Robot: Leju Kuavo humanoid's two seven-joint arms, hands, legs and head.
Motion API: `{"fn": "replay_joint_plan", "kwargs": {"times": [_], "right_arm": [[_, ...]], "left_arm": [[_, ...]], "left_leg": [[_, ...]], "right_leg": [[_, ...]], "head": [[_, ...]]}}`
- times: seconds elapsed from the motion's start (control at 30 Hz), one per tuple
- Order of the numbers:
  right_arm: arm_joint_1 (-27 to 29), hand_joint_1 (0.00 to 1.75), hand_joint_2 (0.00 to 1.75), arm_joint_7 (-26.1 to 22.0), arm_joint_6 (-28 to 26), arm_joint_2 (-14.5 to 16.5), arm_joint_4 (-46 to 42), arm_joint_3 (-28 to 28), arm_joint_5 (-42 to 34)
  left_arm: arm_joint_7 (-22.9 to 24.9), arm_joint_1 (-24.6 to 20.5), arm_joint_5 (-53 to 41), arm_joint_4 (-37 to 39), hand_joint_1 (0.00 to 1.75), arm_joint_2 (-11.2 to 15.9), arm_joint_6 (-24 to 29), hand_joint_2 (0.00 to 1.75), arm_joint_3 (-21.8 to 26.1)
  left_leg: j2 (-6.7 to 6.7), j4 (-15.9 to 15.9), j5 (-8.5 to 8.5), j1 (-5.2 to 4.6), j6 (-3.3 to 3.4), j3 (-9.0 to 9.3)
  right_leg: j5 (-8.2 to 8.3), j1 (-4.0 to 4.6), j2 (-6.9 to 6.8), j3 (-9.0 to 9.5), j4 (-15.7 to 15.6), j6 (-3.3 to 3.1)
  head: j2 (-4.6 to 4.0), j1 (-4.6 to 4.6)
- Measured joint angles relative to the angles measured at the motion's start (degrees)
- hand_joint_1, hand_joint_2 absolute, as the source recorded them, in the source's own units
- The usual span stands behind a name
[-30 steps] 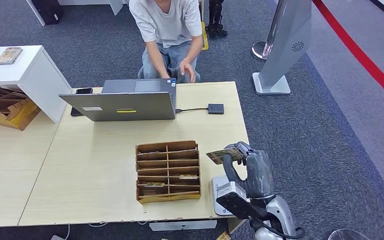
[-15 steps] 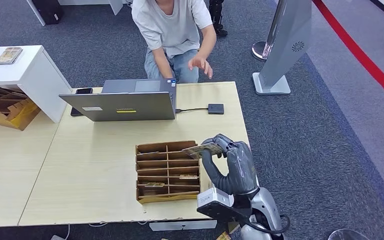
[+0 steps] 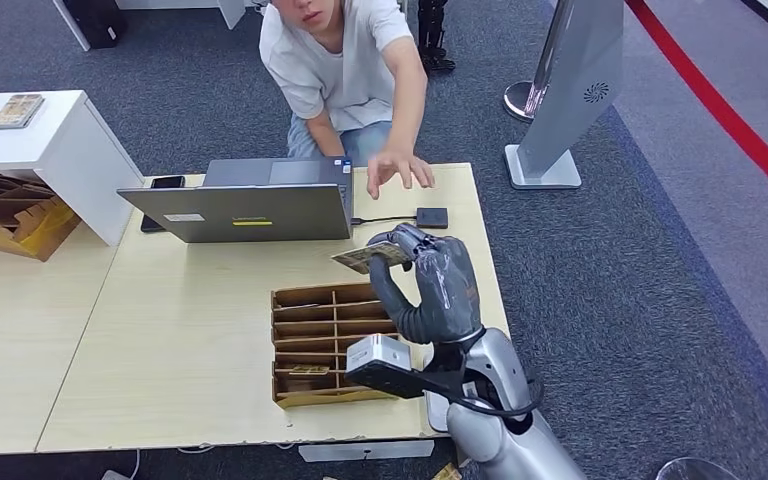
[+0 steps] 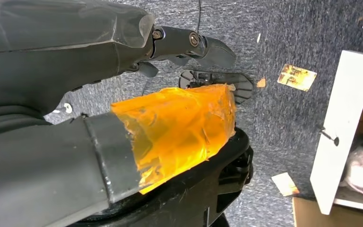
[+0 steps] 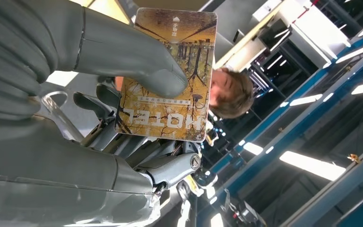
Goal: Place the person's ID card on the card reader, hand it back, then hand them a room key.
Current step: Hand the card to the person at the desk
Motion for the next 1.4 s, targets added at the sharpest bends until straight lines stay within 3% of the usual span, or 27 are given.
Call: {"fn": "replay_joint_plan", "kwargs": {"times": [0.53,0.73,0.87,0.93,1.0,1.07,1.4], "right_arm": [[-8.7,1.75,1.75,5.9,-2.8,1.9,12.6,-0.7,7.7],[-9.8,1.75,1.75,6.6,-2.7,2.3,15.0,-1.1,8.5],[-10.9,1.74,1.75,9.8,-0.3,2.4,16.5,-1.1,9.5],[-11.7,0.93,1.75,11.0,1.4,2.7,17.5,-1.1,9.5],[-12.4,0.07,0.87,11.7,2.7,3.0,18.4,-1.1,9.3],[-13.0,0.0,0.0,12.2,3.9,3.3,19.2,-1.0,9.1],[-13.8,0.0,0.0,12.0,5.6,3.8,20.3,-0.5,6.6]], "left_arm": [[1.5,-0.9,-2.9,0.0,0.0,0.1,-0.9,0.0,-1.9],[1.5,-0.9,-3.1,0.0,0.0,0.3,-1.0,0.0,-2.2],[1.8,-1.0,-3.2,0.0,0.0,0.4,-1.0,0.0,-2.5],[2.0,-1.0,-3.3,0.0,0.0,0.4,-1.1,0.0,-2.6],[2.1,-1.0,-3.3,0.0,0.0,0.4,-1.1,0.0,-2.7],[2.2,-1.0,-3.3,0.0,0.0,0.4,-1.2,0.0,-2.8],[2.3,-1.0,-3.5,0.0,0.0,0.6,-1.3,0.0,-2.8]], "left_leg": [[-0.01,0.0,0.01,0.0,0.0,0.0],[-0.01,0.0,0.0,0.0,-0.01,0.0],[-0.01,0.0,0.0,0.0,0.0,-0.01],[-0.01,0.0,0.01,0.0,0.0,-0.01],[-0.01,0.0,0.01,0.0,0.0,-0.01],[-0.01,0.0,0.01,0.0,0.0,0.0],[-0.02,0.0,0.0,0.0,-0.01,-0.02]], "right_leg": [[0.01,0.0,0.0,0.0,0.0,0.0],[0.0,0.0,0.0,-0.01,0.0,0.0],[0.0,0.0,0.0,-0.01,0.0,0.0],[0.01,0.0,0.0,-0.01,0.0,0.0],[0.01,0.0,0.0,-0.01,0.0,0.0],[0.01,0.0,0.0,-0.01,0.0,0.0],[0.0,0.0,0.0,-0.03,0.0,0.0]], "head": [[0.0,0.0],[0.0,-0.01],[0.0,0.0],[0.0,0.01],[0.0,0.01],[0.0,0.01],[0.0,-0.01]]}}
